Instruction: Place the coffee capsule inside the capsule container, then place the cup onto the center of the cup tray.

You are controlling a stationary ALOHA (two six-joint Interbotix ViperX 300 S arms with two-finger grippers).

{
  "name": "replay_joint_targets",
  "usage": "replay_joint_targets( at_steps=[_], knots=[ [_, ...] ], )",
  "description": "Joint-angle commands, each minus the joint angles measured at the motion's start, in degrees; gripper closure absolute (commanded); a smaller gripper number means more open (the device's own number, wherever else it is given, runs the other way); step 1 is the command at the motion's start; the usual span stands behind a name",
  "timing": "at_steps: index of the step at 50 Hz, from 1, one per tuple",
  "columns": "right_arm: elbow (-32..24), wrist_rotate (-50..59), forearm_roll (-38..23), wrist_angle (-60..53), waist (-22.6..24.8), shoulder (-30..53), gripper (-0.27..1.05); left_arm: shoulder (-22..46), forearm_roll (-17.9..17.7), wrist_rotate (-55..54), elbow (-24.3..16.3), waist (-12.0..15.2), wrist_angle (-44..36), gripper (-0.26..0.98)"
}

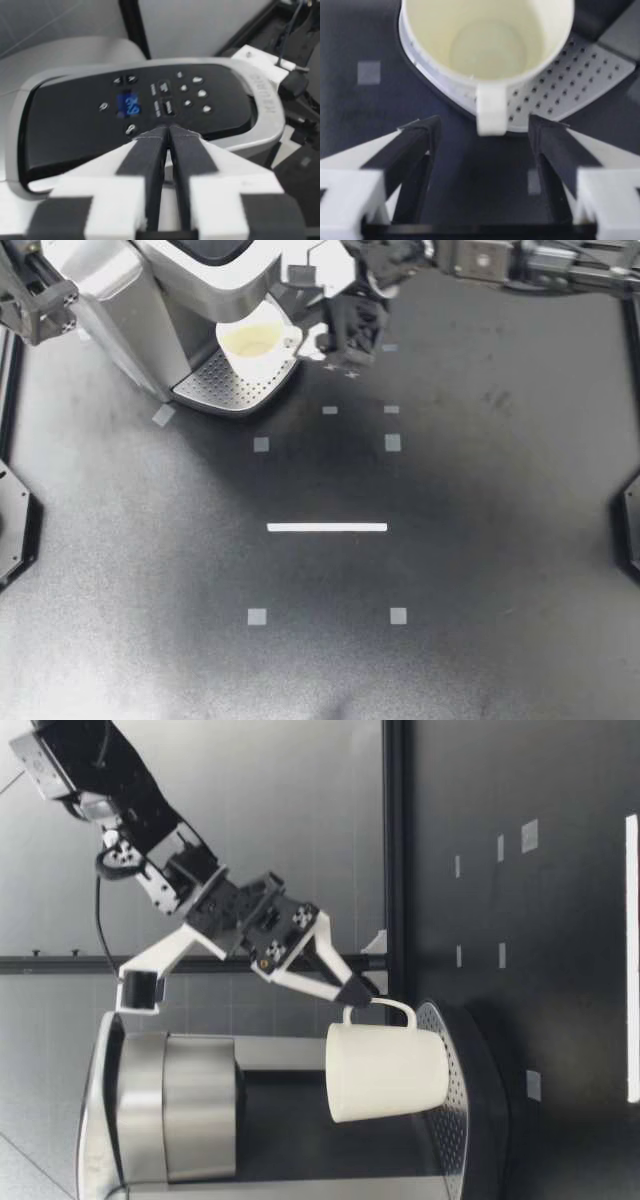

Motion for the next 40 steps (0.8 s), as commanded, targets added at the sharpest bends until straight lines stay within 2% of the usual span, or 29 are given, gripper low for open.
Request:
replay_joint_targets(
  at_steps=[1,11,19,29,40],
  knots=[
    [0.88,0.00,0.18,-0.70,-0.35,-3.96,0.11,0.26,0.44,-0.09,-0.62,0.44,-1.58,0.56],
    [6.94,-0.79,0.18,-3.34,-0.62,-8.79,0.12,2.64,0.44,-0.18,-0.44,2.72,-6.24,0.56],
    [12.30,-0.70,0.88,-5.54,-0.70,-14.06,0.15,5.80,0.35,0.00,-2.29,3.78,-6.77,0.56],
    [18.54,-0.44,5.89,-9.32,-0.70,-20.30,0.23,10.02,0.35,0.88,-6.24,5.01,-2.99,0.56],
    [23.20,-0.53,12.39,-10.90,0.35,-25.75,0.23,14.06,0.00,4.04,-10.46,5.63,1.41,0.56]
  ],
)
